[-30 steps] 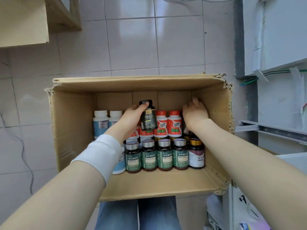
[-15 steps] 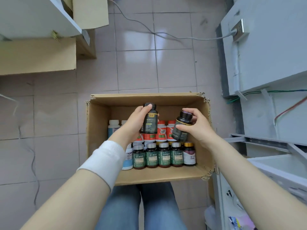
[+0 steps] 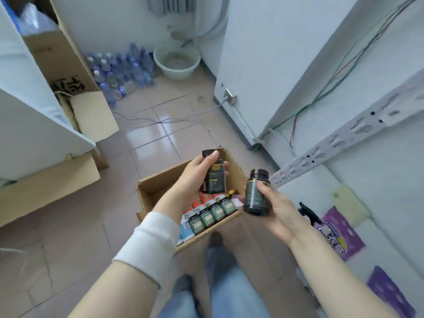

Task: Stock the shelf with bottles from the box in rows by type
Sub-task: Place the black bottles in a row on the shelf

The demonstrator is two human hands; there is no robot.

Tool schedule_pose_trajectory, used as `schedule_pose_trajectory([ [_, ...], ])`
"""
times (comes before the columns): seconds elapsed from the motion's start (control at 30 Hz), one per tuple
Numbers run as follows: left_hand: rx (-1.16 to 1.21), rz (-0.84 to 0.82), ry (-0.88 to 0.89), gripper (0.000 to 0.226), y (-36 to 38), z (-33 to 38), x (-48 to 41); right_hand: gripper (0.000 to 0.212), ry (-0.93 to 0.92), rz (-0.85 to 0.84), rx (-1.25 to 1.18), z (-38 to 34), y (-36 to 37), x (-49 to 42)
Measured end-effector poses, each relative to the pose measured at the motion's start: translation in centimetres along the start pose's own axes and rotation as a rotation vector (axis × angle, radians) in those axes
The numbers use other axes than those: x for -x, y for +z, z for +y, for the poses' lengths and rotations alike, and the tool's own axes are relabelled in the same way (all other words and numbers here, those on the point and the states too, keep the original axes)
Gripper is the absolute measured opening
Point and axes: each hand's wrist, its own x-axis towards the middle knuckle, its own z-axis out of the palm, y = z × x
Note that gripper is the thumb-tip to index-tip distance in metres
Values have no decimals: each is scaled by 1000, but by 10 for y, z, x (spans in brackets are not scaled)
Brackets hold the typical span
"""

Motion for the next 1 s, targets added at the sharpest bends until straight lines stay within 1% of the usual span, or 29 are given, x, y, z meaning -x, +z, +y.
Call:
schedule_pose_trajectory([
  [0.03,-13,-56,11,20,10,7,13,24,-31,12,9,0,3,22],
  [0.07,-31,-105,26,22,22,14,25,20,-66,25,26,0,3,42],
  [0.17,-111,-230,86,26,63,35,62,26,-170,92,60,-9,1,101],
  [0.33,-201,-462,187,29,150,68,126,20,-395,180,95,-37,-23,199],
  [0.43,-280,-566,272,30,209,76,164,24,-528,251,116,-52,-47,256],
  [0.47,-298,-600,304,28,229,77,177,28,-568,273,130,-56,-58,276],
  [0.57,-308,-708,381,24,291,71,218,45,-677,332,155,-68,-90,336],
  [0.63,-321,-784,422,24,332,62,245,61,-745,347,150,-72,-115,376],
  [0.67,-328,-817,434,23,355,55,258,63,-779,366,148,-74,-131,397],
  [0.73,-352,-870,453,22,400,39,284,59,-844,411,135,-77,-166,441],
  [0.77,-371,-896,476,21,421,32,295,63,-871,417,140,-80,-182,462],
  [0.83,-405,-936,530,20,463,14,314,79,-929,450,195,-85,-213,499],
  [0.87,-420,-943,553,18,482,6,320,83,-949,478,215,-88,-229,515],
  [0.9,-440,-946,571,17,500,-2,326,83,-961,521,226,-92,-242,529],
  [1.0,-568,-961,667,17,548,-19,333,65,-985,702,278,-111,-276,556],
])
